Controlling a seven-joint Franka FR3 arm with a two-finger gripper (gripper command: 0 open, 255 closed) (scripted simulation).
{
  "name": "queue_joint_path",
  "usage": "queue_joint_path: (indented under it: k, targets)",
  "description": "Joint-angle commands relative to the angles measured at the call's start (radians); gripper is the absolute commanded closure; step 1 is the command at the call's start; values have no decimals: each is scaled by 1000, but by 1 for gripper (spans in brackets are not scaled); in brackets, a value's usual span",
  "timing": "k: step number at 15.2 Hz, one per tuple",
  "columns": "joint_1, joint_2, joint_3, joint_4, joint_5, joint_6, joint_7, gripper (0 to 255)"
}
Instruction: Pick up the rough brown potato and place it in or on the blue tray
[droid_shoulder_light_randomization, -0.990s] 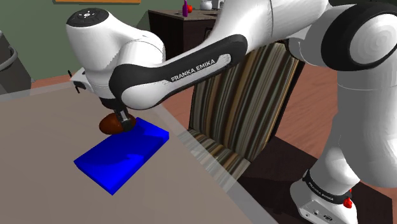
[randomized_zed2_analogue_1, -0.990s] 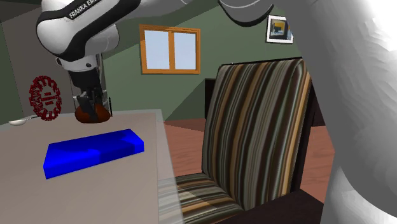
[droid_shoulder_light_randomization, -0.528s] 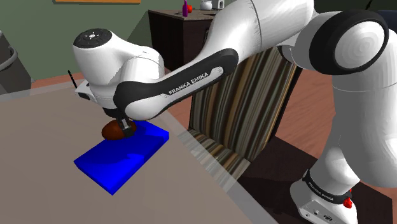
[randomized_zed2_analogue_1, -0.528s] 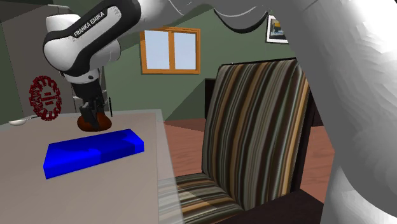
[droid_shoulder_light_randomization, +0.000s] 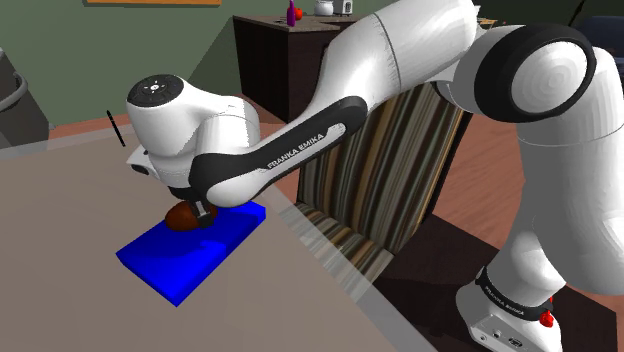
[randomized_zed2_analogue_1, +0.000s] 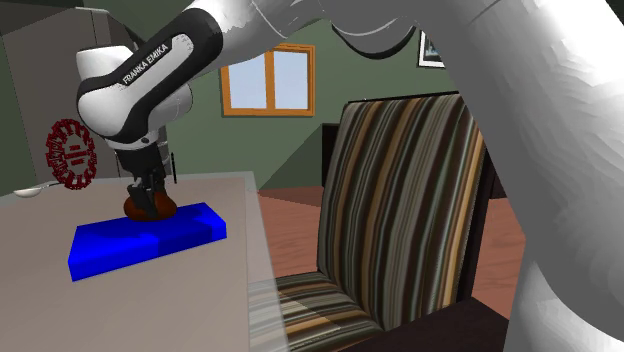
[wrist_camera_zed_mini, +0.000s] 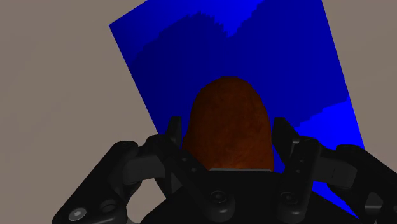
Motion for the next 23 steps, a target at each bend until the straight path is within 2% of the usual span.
queue_joint_path:
  k: [1,6,7,12,16,23]
  targets:
    - [0,0,-1,-4,-1,4,2,255]
    - [0,0,-1,-4,-1,4,2,255]
    - [-1,1,-1,-3,-2,5,2,0]
    - [0,0,-1,-4,-1,4,2,0]
    - [3,-71,23,7,34,-75,-17,0]
    - [3,-71,23,7,34,-75,-17,0]
